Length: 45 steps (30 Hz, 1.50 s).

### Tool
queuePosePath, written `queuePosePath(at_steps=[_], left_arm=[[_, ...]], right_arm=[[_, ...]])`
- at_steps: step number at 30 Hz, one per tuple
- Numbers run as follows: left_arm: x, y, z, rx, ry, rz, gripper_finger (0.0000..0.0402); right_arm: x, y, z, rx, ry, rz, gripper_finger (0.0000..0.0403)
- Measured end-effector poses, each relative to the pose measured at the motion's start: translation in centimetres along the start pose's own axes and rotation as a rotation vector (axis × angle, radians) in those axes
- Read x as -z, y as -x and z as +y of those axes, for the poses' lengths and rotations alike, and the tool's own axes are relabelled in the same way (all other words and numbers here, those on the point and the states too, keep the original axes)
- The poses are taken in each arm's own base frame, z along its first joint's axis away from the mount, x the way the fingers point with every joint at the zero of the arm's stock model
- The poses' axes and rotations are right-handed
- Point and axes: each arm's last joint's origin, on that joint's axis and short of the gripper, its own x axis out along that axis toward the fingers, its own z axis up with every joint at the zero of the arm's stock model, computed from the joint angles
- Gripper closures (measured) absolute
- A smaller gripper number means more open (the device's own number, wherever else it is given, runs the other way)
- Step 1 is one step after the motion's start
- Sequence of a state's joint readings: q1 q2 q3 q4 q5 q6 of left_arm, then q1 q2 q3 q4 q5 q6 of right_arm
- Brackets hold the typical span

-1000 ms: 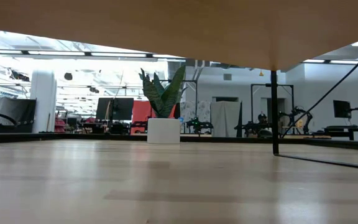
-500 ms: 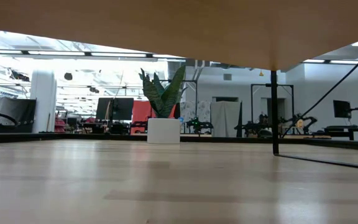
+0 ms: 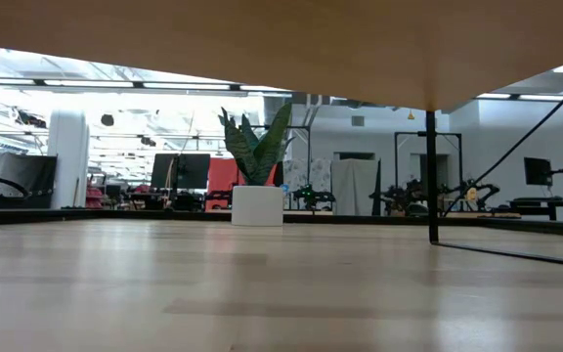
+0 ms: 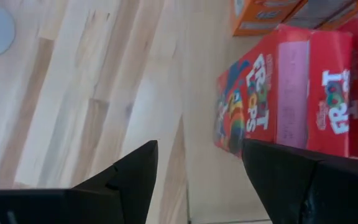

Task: Stack cereal on shelf
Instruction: Put the red cereal box on the shelf aligned with the red cereal boxes

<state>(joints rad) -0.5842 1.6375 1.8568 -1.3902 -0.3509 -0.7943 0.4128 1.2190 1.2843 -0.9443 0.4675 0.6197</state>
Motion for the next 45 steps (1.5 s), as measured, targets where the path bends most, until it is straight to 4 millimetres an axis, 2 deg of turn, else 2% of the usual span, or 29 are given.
queuePosePath(at_steps=[18, 21, 26, 29, 37, 40, 45], left_arm=[[-0.6, -0.1, 0.0, 0.041, 0.022, -0.015, 0.0180], [-0.8, 1.0, 0.4, 0.051, 0.043, -0.004, 0.0180], [-0.7, 4.0, 0.9, 0.033, 0.092, -0.047, 0.0180], [-0.2, 4.6, 0.6, 0.022, 0.073, -0.066, 0.0180], [1.5, 2.8, -0.5, -0.071, 0.050, -0.069, 0.0180], [1.4, 2.2, -1.0, -0.057, 0.009, -0.087, 0.0180], [0.1, 0.7, -0.8, -0.023, -0.017, -0.113, 0.0180]], right_arm=[[0.0, 0.0, 0.0, 0.000, 0.001, -0.001, 0.0274], [0.0, 0.0, 0.0, 0.000, 0.002, -0.001, 0.0274], [0.0, 0.0, 0.0, 0.000, 0.002, 0.000, 0.0274], [0.0, 0.0, 0.0, 0.000, 0.003, 0.000, 0.0274], [0.0, 0.0, 0.0, 0.001, 0.004, 0.002, 0.0274], [0.0, 0.0, 0.0, 0.002, 0.004, 0.003, 0.0274], [0.0, 0.0, 0.0, 0.002, 0.004, 0.003, 0.0274]])
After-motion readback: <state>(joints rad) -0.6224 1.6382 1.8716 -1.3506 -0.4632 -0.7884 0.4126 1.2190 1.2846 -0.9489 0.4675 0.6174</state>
